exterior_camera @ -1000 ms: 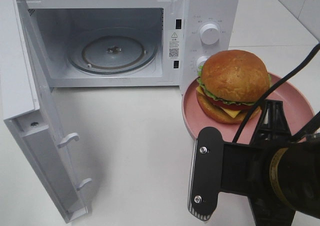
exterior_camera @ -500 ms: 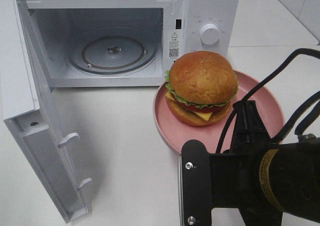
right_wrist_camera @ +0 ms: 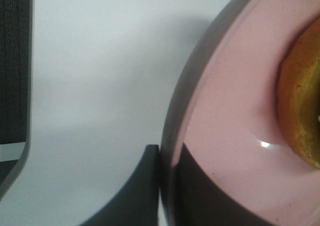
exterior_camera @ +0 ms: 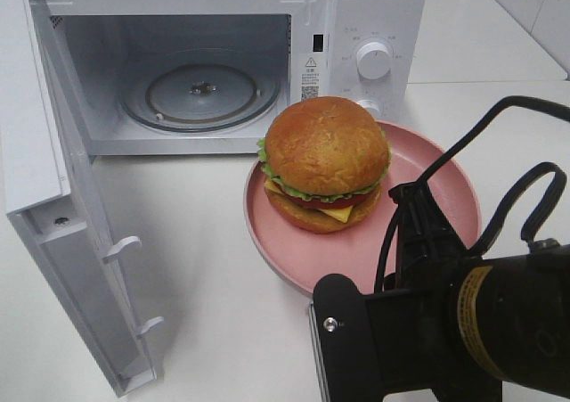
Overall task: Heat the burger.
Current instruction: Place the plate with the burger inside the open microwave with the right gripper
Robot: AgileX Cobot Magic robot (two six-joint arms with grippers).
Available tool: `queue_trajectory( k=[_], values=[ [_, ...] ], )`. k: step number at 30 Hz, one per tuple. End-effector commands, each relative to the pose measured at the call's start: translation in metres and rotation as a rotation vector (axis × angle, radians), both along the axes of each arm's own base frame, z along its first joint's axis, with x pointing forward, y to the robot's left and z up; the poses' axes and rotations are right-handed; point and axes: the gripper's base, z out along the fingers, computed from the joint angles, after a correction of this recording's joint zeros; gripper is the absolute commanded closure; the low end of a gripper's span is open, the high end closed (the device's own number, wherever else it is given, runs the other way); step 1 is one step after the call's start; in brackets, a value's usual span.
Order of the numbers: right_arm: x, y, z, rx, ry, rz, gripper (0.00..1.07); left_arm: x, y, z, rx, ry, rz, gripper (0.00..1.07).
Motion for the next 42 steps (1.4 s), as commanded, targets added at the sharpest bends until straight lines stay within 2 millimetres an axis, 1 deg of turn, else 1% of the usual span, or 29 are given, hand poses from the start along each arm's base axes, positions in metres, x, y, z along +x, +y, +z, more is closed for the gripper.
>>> queue_trajectory(
  k=[1,4,6,9,16,25,29,36,42],
  values=[
    [0.001,0.003,0.006,0.014,-0.043,0.083,1.07,-0.001,0.0,0.0,-0.003,-0.027,0.001,0.13],
    [0.003,0.003,0.006,0.007,-0.045,0.115,1.07,-0.001,0.0,0.0,-0.003,-0.027,0.001,0.13],
    [0.011,-0.001,0.006,0.015,-0.041,0.084,1.07,-0.001,0.0,0.0,-0.003,-0.027,0.001,0.13],
    [0.017,-0.004,0.006,0.013,-0.042,0.074,1.07,-0.001,0.0,0.0,-0.003,-0.027,0.001,0.13],
    [0.024,-0.007,0.005,-0.031,-0.027,0.196,1.07,-0.001,0.0,0.0,-0.003,-0.027,0.001,0.13],
    [0.037,-0.014,0.005,-0.039,-0.028,0.233,1.07,-0.001,0.0,0.0,-0.003,-0.027,0.001,0.13],
    [0.042,-0.014,0.005,-0.001,-0.02,0.266,1.07,-0.001,0.0,0.0,-0.003,-0.027,0.001,0.13],
    [0.049,-0.019,0.004,0.011,-0.006,0.296,1.07,-0.001,0.0,0.0,-0.003,-0.027,0.001,0.13],
    [0.057,-0.027,0.004,-0.013,-0.005,0.342,1.07,-0.001,0.0,0.0,-0.003,-0.027,0.001,0.13]
  ],
)
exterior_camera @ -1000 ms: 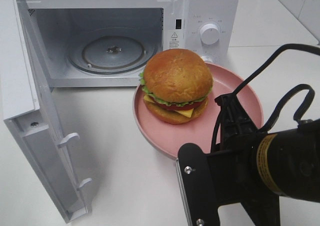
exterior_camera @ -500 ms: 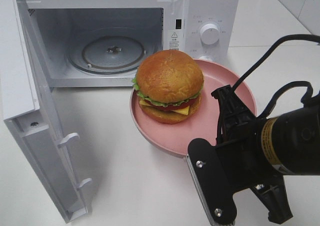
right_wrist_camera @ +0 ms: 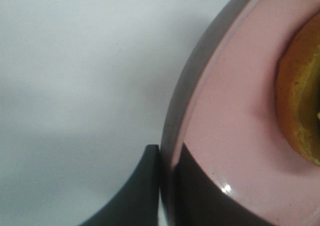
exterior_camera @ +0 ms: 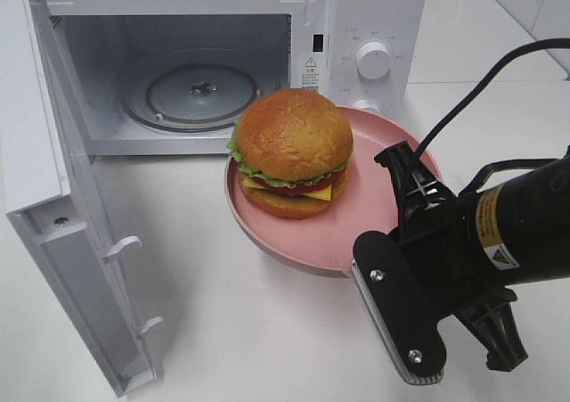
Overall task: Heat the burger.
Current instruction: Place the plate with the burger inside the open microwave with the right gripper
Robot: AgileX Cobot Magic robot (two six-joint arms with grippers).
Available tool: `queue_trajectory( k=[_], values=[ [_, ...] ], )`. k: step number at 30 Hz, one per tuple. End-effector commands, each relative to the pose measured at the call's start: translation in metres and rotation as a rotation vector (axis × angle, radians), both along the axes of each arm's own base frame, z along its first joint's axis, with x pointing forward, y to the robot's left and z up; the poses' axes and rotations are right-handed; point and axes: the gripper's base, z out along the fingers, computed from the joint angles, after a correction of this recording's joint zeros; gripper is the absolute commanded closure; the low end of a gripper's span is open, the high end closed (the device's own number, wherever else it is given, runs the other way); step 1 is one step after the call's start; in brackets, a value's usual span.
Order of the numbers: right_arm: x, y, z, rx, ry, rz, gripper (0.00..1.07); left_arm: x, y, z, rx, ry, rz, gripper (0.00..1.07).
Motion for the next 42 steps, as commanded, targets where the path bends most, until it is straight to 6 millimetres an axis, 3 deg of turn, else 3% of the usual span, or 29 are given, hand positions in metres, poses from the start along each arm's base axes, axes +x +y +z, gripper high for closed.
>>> queue_trajectory(
  k=[1,22,36,42],
  values=[
    [0.005,0.0,0.006,0.036,-0.04,0.06,1.07,-0.001,0.0,0.0,-0.003,-0.027,0.001,0.13],
    [0.019,-0.017,0.005,0.037,-0.021,0.144,1.07,-0.001,0.0,0.0,-0.003,-0.027,0.001,0.13],
    [0.019,-0.016,0.004,0.034,0.001,0.134,1.07,-0.001,0.0,0.0,-0.003,-0.027,0.001,0.13],
    [0.029,-0.008,0.007,0.022,0.034,0.12,1.07,-0.001,0.0,0.0,-0.003,-0.027,0.001,0.13]
  ],
)
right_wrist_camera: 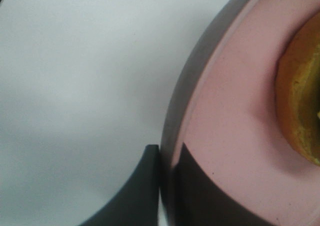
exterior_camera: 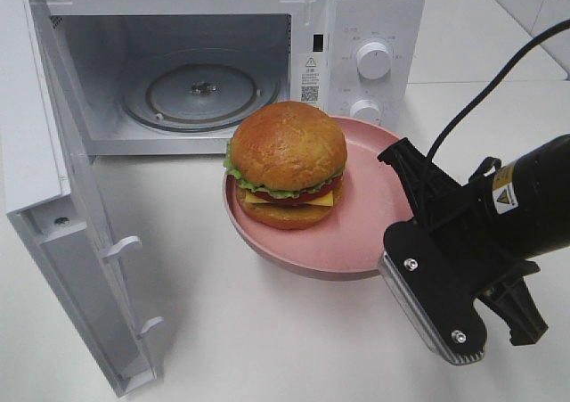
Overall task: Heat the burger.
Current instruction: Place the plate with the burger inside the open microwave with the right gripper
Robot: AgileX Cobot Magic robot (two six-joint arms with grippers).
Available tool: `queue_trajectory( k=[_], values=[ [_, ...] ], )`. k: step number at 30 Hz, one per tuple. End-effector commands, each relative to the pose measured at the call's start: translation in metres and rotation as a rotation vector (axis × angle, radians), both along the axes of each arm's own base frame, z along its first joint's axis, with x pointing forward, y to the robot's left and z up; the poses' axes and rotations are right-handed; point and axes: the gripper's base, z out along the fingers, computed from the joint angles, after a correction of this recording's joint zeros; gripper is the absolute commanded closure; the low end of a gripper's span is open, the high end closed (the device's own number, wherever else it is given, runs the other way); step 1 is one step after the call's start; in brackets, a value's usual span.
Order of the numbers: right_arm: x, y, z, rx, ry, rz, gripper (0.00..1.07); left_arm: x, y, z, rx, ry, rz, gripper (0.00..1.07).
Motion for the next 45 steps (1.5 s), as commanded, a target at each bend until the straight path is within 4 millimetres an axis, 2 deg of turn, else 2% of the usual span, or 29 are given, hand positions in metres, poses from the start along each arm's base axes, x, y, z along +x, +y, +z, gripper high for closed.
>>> queue_trajectory(
  k=[1,14,31,45],
  values=[
    [0.009,0.007,0.009,0.049,-0.048,-0.016,1.07,-0.001,0.0,0.0,-0.003,-0.027,0.001,0.13],
    [0.025,0.019,0.013,0.055,-0.049,-0.019,1.07,-0.001,0.0,0.0,-0.003,-0.027,0.001,0.13],
    [0.044,0.065,0.009,0.06,-0.036,0.039,1.07,-0.001,0.0,0.0,-0.002,-0.027,0.002,0.13],
    [0.067,0.085,0.007,0.081,-0.026,0.004,1.07,-0.001,0.0,0.0,-0.002,-0.027,0.002,0.13]
  ],
)
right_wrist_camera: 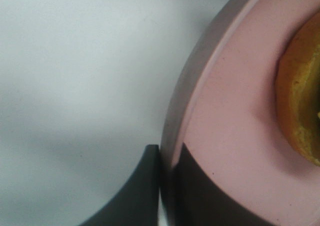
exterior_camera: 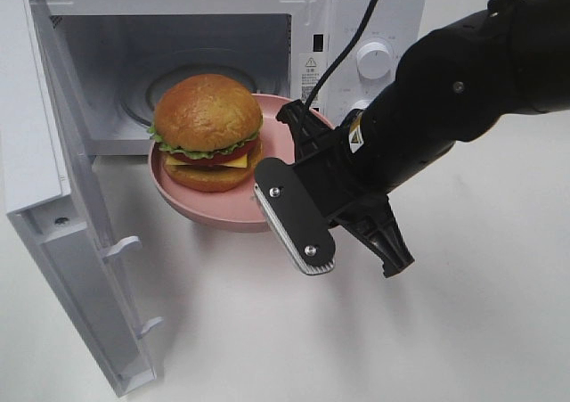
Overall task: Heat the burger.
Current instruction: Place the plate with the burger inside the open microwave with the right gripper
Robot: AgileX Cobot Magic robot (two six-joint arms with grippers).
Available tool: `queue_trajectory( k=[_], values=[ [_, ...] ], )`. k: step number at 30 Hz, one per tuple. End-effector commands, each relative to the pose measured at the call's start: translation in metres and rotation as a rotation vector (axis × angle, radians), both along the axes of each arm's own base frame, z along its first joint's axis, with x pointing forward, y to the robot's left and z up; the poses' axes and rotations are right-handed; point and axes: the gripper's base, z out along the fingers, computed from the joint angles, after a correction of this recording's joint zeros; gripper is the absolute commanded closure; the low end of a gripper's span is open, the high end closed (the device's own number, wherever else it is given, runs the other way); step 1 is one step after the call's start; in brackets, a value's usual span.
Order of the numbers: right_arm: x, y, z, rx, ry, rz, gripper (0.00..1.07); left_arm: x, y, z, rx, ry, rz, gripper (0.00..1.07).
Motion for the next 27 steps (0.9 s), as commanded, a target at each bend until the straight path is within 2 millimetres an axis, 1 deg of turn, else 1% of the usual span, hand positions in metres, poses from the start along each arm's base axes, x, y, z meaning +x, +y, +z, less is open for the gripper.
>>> queue_trajectory(
  k=[1,6,8,11,15,20,24,27],
  values=[
    [0.012,0.012,0.011,0.063,-0.042,-0.026,1.07,-0.001,0.0,0.0,-0.002,-0.027,0.002,0.13],
    [0.02,0.019,0.01,0.071,-0.028,-0.053,1.07,-0.001,0.0,0.0,-0.002,-0.027,0.002,0.13],
    [0.026,0.024,0.011,0.071,-0.027,-0.054,1.07,-0.001,0.0,0.0,-0.002,-0.027,0.002,0.13],
    [0.027,0.025,0.012,0.068,-0.023,-0.057,1.07,-0.001,0.0,0.0,-0.002,-0.027,0.002,0.13],
    [0.035,0.032,0.011,0.073,-0.003,-0.089,1.07,-0.001,0.0,0.0,-0.002,-0.027,0.002,0.13],
    [0.042,0.037,0.011,0.076,-0.021,-0.087,1.07,-0.001,0.0,0.0,-0.002,-0.027,0.002,0.13],
    [0.049,0.043,0.008,0.077,-0.019,-0.095,1.07,-0.001,0.0,0.0,-0.002,-0.027,0.002,0.13],
    [0.05,0.045,0.007,0.077,-0.018,-0.095,1.07,-0.001,0.0,0.0,-0.002,-0.027,0.002,0.13]
  ],
)
